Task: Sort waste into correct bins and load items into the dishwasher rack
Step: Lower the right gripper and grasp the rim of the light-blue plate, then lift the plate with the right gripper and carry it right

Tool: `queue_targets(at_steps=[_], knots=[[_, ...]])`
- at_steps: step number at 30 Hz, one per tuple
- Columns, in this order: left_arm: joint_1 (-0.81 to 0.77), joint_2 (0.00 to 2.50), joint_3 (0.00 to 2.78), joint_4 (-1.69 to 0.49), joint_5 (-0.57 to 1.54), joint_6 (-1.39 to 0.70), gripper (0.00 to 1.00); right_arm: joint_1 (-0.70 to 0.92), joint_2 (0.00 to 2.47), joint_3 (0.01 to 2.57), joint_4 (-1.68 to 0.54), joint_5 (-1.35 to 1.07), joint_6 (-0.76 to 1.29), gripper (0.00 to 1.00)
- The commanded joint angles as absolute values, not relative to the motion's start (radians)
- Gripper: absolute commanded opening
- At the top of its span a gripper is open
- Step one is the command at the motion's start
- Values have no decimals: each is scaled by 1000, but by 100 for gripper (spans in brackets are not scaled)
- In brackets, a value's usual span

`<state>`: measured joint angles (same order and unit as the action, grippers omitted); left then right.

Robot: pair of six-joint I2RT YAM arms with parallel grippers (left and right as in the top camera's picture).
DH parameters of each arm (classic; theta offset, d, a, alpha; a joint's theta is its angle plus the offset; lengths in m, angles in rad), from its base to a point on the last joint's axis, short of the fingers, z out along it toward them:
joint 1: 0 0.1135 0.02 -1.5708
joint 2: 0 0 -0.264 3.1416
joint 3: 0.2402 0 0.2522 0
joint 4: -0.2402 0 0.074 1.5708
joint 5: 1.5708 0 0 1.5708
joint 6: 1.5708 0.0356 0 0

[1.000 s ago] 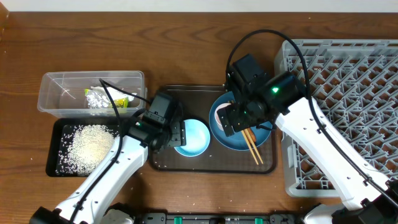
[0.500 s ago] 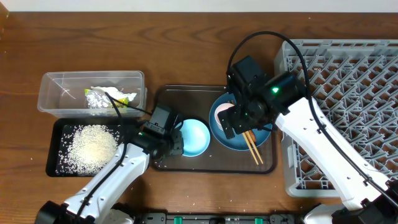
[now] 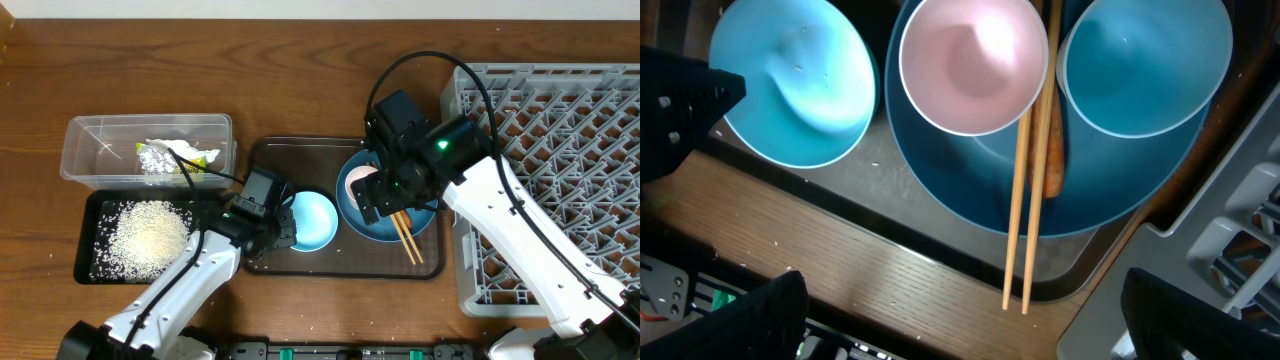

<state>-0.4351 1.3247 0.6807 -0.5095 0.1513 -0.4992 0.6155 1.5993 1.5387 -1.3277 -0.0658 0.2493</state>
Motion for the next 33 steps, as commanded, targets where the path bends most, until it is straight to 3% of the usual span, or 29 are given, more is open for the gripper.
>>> queue_targets(at_steps=[1,5,10,26,33], knots=[[-438,1361,667,-505,146,-525,27,617,1595,1542,-1331,-57,250,99],[-438,1378,667,-483,147,-537,27,617,1596,1542,-1331,-57,251,99],[-438,1377,668,-483,147,-537,6,617,1595,1542,-1331,-91,265,99],[-437,1155,685,-517,164,-488,6,667,1596,1542,-1275,-143,265,96],[-437,1011,685,-514,137,-487,6,695,1595,1542,-1236,-138,266,82]])
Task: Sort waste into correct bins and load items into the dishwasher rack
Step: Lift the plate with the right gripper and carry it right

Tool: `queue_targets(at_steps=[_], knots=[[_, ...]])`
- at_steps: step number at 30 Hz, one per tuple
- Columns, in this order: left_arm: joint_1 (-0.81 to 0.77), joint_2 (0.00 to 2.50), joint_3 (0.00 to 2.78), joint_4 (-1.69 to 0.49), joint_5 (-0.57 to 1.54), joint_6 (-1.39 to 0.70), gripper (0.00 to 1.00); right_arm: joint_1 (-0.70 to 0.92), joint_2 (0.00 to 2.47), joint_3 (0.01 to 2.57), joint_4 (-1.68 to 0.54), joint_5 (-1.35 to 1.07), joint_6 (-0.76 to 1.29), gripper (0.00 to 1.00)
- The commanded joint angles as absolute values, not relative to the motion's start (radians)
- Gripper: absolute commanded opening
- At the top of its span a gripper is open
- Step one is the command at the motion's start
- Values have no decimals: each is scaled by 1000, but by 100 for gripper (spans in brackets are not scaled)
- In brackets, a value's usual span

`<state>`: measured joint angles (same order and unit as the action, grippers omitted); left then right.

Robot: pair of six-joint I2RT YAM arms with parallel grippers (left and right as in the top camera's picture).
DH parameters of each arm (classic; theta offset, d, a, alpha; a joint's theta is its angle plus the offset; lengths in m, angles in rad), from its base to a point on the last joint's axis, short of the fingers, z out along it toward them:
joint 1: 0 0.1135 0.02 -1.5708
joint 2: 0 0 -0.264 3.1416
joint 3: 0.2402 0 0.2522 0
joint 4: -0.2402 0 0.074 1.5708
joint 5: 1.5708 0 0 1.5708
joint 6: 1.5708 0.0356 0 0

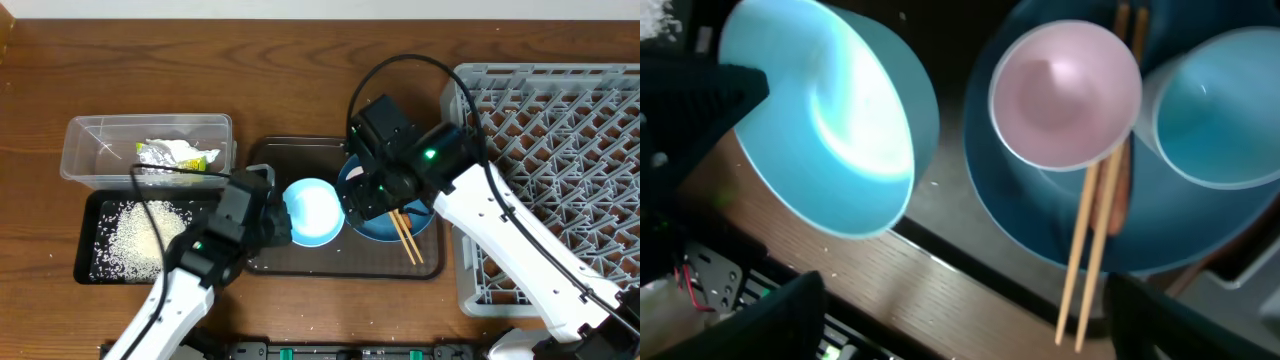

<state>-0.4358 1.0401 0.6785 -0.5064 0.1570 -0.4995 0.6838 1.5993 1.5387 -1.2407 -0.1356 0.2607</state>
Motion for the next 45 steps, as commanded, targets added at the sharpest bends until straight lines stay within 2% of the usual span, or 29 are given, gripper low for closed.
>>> queue_targets(at_steps=[1,5,9,13,17,24,26,28,32,34,35,38,39,44,45], knots=[[-437,1003,685,-523,134,-477,7,696,1596,1542,-1229,-138,268,78],[-437,1006,685,-546,135,-457,6,708,1600,1542,-1200,-137,281,72],[-437,1011,685,-548,134,-456,6,741,1616,1542,-1152,-120,281,56],[-437,1011,685,-545,134,-446,6,775,1639,1542,-1136,-38,294,50],[-437,1011,685,-545,135,-445,6,809,1683,1542,-1124,43,346,49],[-437,1002,685,-545,139,-445,6,839,1768,1542,-1082,49,345,49],[-437,1002,685,-544,139,-445,6,841,1786,1542,-1082,49,344,45],[-437,1002,685,-544,139,-445,6,842,1801,1542,-1082,49,344,41],[-437,1002,685,-544,139,-445,6,842,1814,1542,-1081,49,344,23],[-437,1002,685,-543,139,-445,6,842,1814,1542,-1076,49,344,6],[-437,1002,685,-543,139,-445,6,842,1814,1542,-1072,49,344,1],[-437,1002,685,-540,139,-445,6,842,1813,1542,-1057,49,345,1],[-437,1002,685,-540,139,-445,9,842,1813,1542,-1053,49,345,1],[-437,1002,685,-528,139,-446,42,834,1813,1542,-1049,134,344,1],[-437,1002,685,-524,138,-445,46,831,1813,1542,-1052,176,344,1]])
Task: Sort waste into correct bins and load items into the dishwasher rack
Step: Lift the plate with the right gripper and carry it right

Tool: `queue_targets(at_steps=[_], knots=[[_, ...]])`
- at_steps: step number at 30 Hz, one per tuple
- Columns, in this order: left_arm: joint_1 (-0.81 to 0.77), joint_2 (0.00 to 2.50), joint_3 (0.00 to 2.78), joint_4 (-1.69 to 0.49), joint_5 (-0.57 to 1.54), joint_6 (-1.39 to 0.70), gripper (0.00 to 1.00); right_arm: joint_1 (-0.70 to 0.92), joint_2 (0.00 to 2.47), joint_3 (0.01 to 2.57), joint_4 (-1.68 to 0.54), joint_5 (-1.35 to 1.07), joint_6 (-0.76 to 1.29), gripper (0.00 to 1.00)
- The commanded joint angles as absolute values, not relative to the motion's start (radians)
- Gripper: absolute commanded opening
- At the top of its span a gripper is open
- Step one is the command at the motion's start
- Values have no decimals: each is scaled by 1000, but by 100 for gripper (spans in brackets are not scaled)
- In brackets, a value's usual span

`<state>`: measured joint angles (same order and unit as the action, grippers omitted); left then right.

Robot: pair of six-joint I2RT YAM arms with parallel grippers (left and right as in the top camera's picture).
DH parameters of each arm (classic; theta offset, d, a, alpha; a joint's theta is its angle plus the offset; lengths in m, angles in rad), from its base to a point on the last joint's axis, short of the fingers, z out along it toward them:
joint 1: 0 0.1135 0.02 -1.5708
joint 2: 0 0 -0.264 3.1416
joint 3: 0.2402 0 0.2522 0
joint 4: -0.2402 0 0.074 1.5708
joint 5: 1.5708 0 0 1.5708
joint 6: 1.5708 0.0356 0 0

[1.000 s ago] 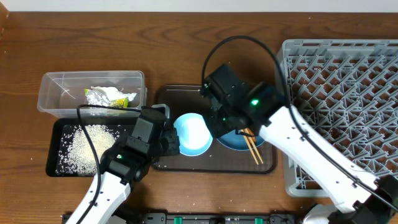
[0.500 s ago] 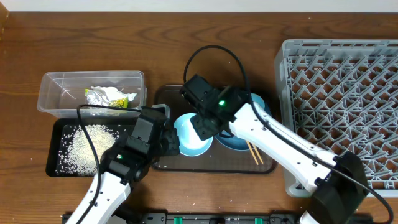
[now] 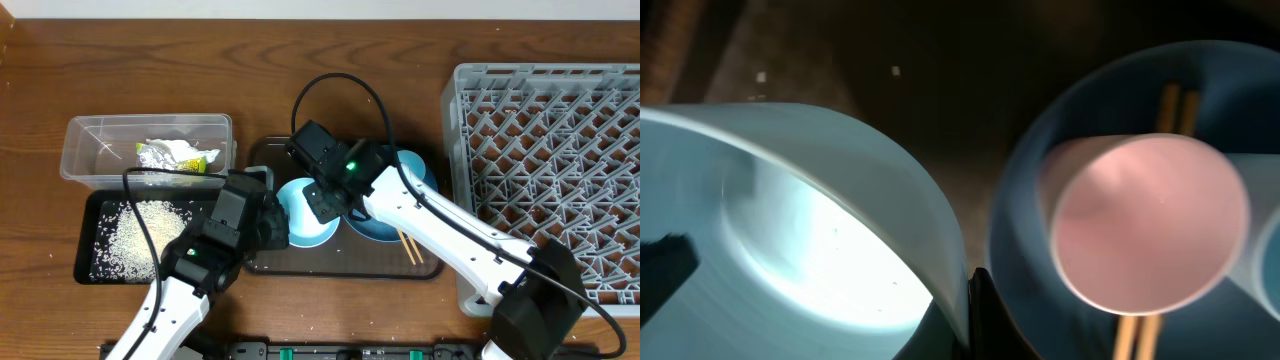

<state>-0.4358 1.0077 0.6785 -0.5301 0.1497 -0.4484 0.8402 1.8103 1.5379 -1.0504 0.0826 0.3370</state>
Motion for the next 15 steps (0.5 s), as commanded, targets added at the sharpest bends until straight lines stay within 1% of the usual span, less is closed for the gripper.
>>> queue_targets(at_steps=[1,3,12,15], knots=[[-437,1002,685,-517,139,-445,48,827,1812,1543,-1050,224,344,1],[-437,1002,685,-514,139,-446,51,815,1810,1548,-1042,297,344,1],[-437,1002,685,-514,139,-446,57,712,1804,1618,-1050,401,344,1],[-437,1002,685,-514,139,-446,59,659,1794,1639,-1050,493,344,1]])
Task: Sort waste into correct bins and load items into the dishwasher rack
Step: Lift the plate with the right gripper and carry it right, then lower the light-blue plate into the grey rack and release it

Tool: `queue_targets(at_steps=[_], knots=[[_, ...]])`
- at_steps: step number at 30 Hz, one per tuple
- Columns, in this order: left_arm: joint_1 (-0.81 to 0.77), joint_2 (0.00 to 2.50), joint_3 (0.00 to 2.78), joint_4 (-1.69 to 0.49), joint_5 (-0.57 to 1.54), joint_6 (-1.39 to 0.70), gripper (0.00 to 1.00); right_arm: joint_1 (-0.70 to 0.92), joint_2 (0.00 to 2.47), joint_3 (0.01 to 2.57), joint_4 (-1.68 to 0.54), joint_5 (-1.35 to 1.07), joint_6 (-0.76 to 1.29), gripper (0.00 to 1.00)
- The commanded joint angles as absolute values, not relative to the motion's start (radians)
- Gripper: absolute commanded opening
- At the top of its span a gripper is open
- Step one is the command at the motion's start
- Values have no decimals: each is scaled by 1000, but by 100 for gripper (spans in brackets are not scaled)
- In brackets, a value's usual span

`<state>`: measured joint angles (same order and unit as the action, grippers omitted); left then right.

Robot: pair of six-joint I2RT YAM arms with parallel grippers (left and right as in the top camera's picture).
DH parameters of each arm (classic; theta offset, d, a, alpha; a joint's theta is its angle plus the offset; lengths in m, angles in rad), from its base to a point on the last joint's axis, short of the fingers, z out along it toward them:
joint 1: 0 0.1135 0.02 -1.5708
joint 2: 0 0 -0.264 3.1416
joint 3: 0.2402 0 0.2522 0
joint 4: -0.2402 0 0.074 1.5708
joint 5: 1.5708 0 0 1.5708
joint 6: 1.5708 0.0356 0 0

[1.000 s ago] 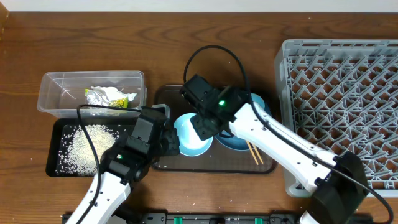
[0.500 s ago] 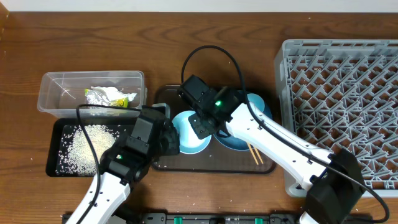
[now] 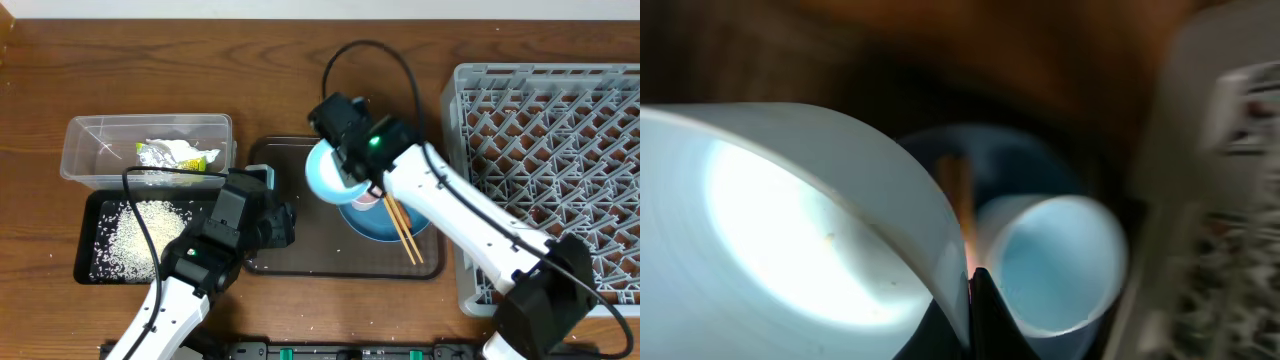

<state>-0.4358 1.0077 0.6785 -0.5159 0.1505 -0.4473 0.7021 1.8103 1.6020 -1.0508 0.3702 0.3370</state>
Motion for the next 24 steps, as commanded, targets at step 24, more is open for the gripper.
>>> queue_targets(at_steps=[24], knots=[[-437,1025,685,-513,138,-446,81,58,1775,1705,-917,1264,334,1]])
